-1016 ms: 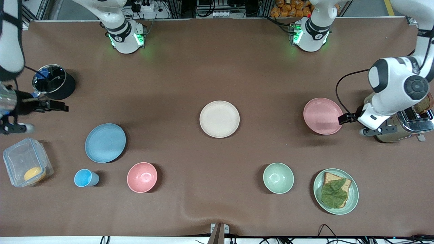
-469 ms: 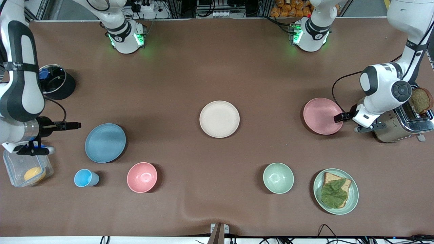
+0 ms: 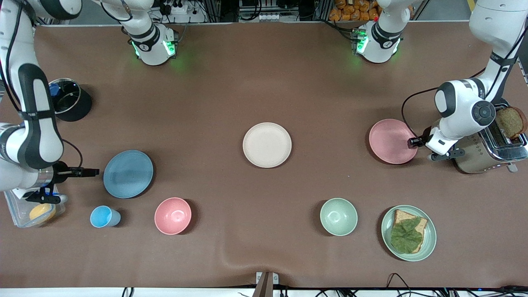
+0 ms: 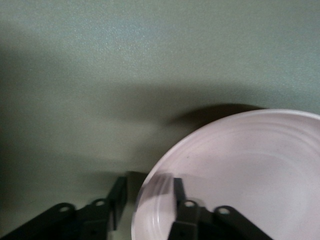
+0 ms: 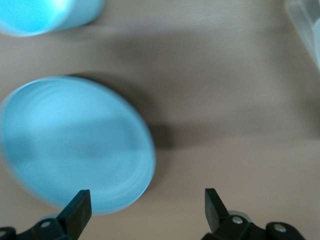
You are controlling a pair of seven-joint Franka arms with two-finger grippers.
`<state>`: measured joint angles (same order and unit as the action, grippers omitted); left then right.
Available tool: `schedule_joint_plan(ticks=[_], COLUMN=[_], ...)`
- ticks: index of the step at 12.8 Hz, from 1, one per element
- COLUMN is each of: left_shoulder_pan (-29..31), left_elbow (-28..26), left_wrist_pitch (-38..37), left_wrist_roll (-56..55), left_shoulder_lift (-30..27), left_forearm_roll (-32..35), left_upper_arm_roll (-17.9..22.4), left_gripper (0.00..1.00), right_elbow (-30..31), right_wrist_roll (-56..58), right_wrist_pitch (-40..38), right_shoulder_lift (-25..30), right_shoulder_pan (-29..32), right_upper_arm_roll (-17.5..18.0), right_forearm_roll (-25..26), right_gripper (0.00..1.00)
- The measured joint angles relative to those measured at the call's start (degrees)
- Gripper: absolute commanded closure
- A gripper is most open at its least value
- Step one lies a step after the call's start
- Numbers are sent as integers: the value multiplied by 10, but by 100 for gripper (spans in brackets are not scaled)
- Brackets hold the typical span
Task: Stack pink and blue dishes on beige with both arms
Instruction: 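Grip the pink plate with the left gripper while the right gripper grips the blue plate, then lift the pink plate with the left gripper while the right gripper lifts the blue plate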
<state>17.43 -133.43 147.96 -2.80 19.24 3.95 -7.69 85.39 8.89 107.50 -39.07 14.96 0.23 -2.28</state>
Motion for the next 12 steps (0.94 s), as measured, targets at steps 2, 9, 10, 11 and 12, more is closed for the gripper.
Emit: schedule_joint_plan(ticks=[2,9,10,11,12], left_shoulder_pan=[0,0,0,-3,-9], left_elbow=[6,83,111,138,157], left_wrist_pitch=[4,-124,-160,-190,-208], left_wrist_roll=[5,6,5,0,-11], left_shoulder_lift=[-2,-85,-96,-102,-102], left_forearm_roll=[0,-25,-53,-79,-97], left_upper_arm_roll=[-1,-78,-99,-119,-134], left_gripper=[100,100,100,100,100], right_elbow=[-8,84,113,143,170], right_wrist_roll=[13,7,8,8,8], right_wrist_pitch=[16,140,169,197,225], right_shoulder_lift=[-15,33,43,54,64], right_shoulder_pan=[9,-27,-23,-18,-15], right_upper_arm_roll=[2,7,6,6,5], right_forearm_roll=[0,0,0,0,0], right_gripper=[0,0,0,0,0])
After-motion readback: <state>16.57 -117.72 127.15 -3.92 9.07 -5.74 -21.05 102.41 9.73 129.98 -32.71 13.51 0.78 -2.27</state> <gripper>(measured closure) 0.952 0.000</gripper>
